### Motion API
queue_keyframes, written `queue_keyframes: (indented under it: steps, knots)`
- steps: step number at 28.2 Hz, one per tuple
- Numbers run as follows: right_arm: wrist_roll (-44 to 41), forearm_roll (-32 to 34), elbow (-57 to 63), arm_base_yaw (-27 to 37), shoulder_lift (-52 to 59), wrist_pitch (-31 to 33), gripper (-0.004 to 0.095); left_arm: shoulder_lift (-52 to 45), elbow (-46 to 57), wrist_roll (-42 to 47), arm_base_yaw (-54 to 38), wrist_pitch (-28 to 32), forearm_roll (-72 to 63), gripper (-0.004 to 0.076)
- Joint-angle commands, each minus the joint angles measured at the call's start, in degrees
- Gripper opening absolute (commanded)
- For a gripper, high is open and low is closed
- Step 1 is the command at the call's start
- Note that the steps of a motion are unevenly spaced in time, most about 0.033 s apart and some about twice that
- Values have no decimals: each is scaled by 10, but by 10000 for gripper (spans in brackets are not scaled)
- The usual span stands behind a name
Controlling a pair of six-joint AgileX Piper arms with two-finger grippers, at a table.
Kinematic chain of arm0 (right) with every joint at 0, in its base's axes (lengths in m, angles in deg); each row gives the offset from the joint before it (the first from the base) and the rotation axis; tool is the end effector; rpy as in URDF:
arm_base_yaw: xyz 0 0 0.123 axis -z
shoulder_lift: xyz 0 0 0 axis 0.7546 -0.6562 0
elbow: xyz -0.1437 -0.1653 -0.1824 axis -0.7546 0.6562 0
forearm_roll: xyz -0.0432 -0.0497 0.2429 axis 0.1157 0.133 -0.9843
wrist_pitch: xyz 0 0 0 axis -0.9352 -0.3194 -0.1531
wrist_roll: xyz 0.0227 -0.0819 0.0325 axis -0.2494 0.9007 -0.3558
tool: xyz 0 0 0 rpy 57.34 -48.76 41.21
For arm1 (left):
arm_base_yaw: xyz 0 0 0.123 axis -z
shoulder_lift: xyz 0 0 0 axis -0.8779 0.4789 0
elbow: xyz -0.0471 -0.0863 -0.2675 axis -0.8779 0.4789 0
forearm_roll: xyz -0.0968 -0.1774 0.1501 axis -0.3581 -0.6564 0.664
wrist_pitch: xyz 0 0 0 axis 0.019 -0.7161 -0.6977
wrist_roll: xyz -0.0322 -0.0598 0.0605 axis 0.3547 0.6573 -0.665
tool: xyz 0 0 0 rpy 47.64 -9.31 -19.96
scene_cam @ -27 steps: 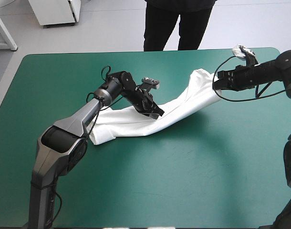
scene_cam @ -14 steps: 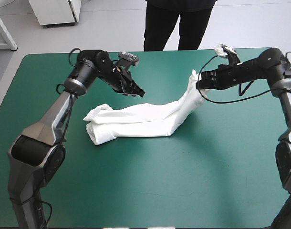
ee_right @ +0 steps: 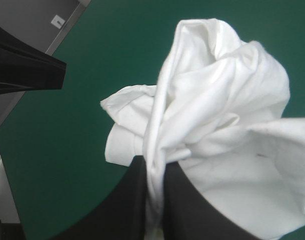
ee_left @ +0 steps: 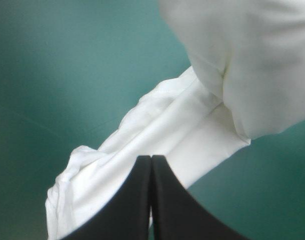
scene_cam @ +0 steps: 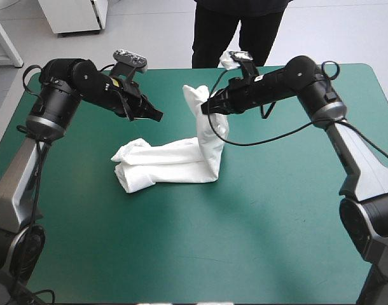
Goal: Fold the cloth
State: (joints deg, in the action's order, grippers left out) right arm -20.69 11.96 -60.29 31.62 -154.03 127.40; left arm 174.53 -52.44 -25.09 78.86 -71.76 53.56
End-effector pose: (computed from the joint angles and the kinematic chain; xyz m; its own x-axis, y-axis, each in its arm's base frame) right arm 0.3731 0.1804 0.3833 -0.7116 -0.2040 -0.6723 -0.6418 0.5782 0.5038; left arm 0.3339 -0.1291 0.4180 -0.6773 0.4213 -0.6031 0.5795 0.8106 -0.0846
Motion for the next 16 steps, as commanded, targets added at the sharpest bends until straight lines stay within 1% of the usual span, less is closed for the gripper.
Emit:
queue_keyframes:
  steps: [1,7,13,16]
  knots:
    - [-2,-34,-28,-30,0,-24,-11,-55,0,17,0,-18,-11,-22]
    - [-5,-35,-55,-92,-63,-35,-11,-93,15,18,0,-18,-8,-22]
    - [-5,-44,-110,-147,-135,-36,-11,-120,32,27,0,-18,13,-22]
    - [-8,-46,-128,-161,-158,-34,-11,-127,32,27,0,-18,13,-22]
